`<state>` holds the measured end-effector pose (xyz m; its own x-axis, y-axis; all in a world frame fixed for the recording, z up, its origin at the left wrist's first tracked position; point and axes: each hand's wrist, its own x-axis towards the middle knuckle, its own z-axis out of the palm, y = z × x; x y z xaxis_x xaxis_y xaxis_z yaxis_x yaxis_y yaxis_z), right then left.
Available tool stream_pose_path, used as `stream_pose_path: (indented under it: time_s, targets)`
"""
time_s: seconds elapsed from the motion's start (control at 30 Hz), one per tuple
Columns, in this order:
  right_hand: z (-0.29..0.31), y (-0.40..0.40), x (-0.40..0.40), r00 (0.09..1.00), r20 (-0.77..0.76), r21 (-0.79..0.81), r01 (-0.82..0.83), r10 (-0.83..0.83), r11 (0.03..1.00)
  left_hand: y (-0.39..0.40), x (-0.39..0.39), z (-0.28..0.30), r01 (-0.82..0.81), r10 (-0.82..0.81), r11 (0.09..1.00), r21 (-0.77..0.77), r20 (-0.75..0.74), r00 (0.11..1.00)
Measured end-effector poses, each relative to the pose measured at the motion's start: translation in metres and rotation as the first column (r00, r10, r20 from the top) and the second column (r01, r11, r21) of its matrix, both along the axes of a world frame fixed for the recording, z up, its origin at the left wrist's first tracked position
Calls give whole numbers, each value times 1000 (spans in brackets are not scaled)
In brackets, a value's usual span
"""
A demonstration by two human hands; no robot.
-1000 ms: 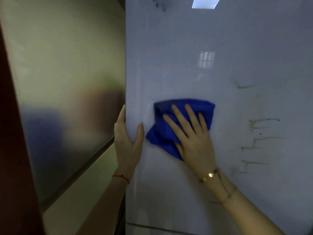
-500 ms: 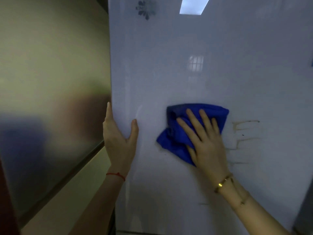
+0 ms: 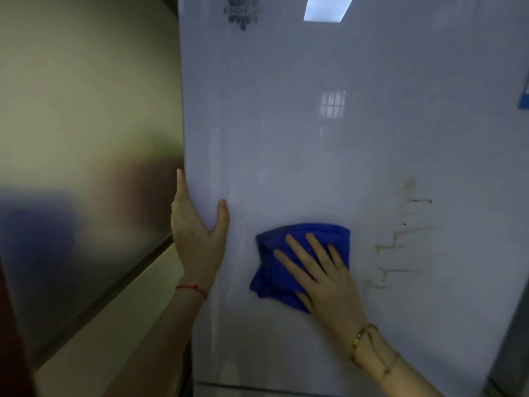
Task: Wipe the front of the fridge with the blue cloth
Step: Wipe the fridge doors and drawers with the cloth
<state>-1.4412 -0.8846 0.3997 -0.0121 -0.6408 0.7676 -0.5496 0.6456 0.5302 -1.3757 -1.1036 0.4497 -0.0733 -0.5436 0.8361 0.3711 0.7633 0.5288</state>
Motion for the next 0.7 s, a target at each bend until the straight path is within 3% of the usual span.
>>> stream_pose_path:
  time_s: [0.07, 0.17, 0.23, 0.33, 0.4, 0.5, 0.6, 0.7]
  targets:
    - [27, -1, -2, 1000, 11, -53, -27, 28, 998, 0, 1, 0, -7, 7, 1000, -3, 4, 1000]
    - [103, -24, 3, 988, 76, -437, -85, 131, 895, 0, 2, 0, 3, -3, 1000, 2, 9, 1000]
    - [117, -39, 7, 986, 81, -512, -86, 148, 854, -1, 2, -1, 19, -19, 1000, -5, 23, 1000]
    - [44, -43, 6, 992, 40, -201, -108, 118, 974, -5, 3, -3, 30, -29, 999, -33, 36, 999]
    - [-22, -28, 4, 999, 11, 39, -42, 41, 998, -5, 3, -4, 66, -64, 997, -44, 38, 997]
    - [-34, 0, -5, 998, -34, 120, -42, 47, 992, -4, 4, -3, 82, -81, 995, -48, 35, 996]
    - [41, -2, -5, 997, 4, -162, -78, 80, 984, -4, 6, -2, 45, -42, 998, -43, 48, 998]
    - [109, -26, 1, 989, 73, -499, -77, 131, 863, -2, 5, -2, 52, -50, 998, -37, 52, 997]
